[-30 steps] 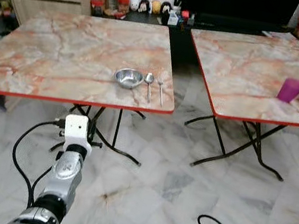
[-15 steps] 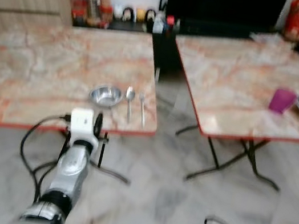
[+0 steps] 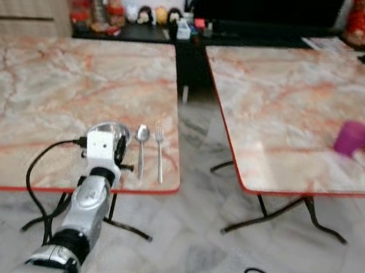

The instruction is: Setting the table

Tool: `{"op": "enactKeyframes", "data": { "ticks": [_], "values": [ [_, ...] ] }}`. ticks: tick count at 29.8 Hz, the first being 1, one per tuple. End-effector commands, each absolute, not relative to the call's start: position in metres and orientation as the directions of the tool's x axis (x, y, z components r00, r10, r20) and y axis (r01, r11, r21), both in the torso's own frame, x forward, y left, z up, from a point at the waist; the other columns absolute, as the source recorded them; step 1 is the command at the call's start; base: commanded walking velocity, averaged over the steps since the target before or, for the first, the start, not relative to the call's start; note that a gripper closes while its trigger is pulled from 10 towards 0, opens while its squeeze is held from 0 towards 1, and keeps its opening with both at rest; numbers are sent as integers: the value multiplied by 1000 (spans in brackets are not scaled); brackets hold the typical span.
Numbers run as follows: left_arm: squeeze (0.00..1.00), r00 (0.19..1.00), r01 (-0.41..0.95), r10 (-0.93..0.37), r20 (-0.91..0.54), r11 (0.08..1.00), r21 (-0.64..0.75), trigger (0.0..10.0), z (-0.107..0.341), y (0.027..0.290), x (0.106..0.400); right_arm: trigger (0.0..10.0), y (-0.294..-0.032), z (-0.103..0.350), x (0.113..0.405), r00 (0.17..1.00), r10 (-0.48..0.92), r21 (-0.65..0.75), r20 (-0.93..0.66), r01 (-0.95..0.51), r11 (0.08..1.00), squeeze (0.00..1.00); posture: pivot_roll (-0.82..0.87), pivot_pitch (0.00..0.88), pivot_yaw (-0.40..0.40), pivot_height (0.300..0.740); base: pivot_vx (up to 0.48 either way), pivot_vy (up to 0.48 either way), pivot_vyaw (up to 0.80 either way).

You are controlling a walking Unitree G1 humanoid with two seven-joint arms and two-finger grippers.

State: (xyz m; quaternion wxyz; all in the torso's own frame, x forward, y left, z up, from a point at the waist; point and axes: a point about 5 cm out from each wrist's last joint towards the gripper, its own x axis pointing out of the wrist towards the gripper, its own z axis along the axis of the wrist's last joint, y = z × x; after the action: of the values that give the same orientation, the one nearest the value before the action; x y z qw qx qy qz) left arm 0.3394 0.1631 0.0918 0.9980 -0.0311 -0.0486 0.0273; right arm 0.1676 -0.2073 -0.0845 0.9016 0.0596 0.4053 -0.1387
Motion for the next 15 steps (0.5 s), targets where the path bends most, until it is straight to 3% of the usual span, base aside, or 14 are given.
{"op": "enactKeyframes", "data": {
  "ticks": [1,7,12,15],
  "values": [
    [0,989,-95,102,110,993,-66,10000,96,176,340,10000,-196,-83,175,648,-179,34,-740,303,952,0,-32,0,25,740,480,0,0],
    [0,984,-109,118,135,991,-73,10000,102,178,342,10000,-197,-83,176,649,-177,26,-740,291,956,0,-33,0,23,740,480,0,0],
    [0,981,-117,128,149,990,-79,10000,106,181,343,10000,-197,-83,175,647,-176,25,-742,289,957,0,-31,0,23,740,480,0,498],
    [0,979,-118,131,155,989,-87,10000,108,182,344,10000,-197,-83,175,644,-175,40,-744,304,952,0,-31,0,23,740,480,0,0]
  ]
}}
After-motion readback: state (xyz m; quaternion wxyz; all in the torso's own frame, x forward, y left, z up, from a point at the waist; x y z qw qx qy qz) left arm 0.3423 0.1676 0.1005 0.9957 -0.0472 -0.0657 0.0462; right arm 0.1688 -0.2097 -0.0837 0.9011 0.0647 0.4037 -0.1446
